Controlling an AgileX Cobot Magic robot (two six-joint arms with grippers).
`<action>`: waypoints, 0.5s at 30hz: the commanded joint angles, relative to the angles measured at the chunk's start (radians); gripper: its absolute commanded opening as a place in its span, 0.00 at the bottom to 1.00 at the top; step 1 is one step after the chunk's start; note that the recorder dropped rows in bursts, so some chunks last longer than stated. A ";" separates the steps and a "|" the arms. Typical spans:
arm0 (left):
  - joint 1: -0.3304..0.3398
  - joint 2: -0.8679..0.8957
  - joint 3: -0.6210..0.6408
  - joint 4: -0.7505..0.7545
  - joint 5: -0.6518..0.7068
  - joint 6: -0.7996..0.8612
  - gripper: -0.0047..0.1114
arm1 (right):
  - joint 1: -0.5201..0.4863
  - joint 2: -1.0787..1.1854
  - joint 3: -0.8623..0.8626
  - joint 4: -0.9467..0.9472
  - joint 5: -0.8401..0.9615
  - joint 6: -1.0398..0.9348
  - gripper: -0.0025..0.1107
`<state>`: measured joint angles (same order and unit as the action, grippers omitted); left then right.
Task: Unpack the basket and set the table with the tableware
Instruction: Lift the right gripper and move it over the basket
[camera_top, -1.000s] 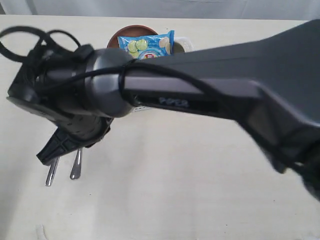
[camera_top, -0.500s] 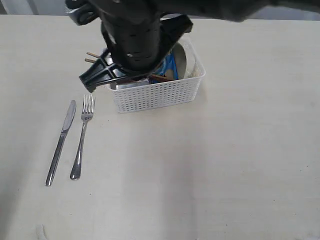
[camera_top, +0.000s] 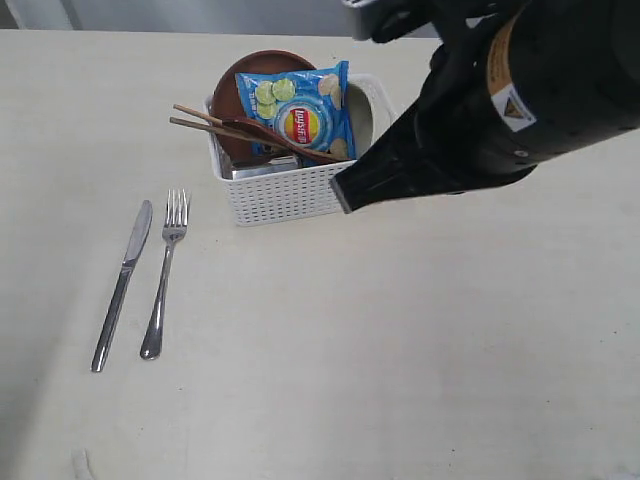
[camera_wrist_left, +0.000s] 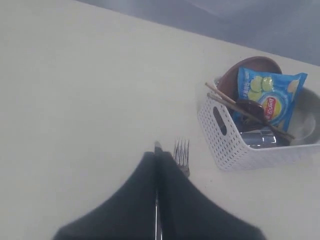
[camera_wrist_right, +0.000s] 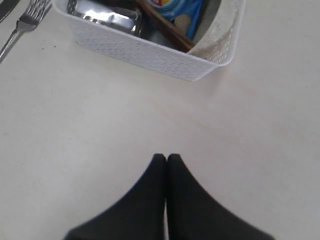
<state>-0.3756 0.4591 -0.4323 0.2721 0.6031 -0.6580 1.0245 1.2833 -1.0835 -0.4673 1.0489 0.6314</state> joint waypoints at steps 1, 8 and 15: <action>-0.007 -0.006 0.006 -0.008 -0.016 0.027 0.04 | -0.119 -0.003 0.002 -0.001 -0.016 -0.018 0.02; -0.007 -0.006 0.006 -0.049 -0.017 0.050 0.04 | -0.347 0.083 0.002 0.277 -0.271 -0.452 0.02; -0.007 -0.006 0.006 -0.123 -0.017 0.116 0.04 | -0.394 0.256 -0.040 0.278 -0.366 -0.573 0.02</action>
<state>-0.3756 0.4591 -0.4323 0.1838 0.5970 -0.5709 0.6395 1.4801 -1.0911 -0.1930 0.7194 0.1065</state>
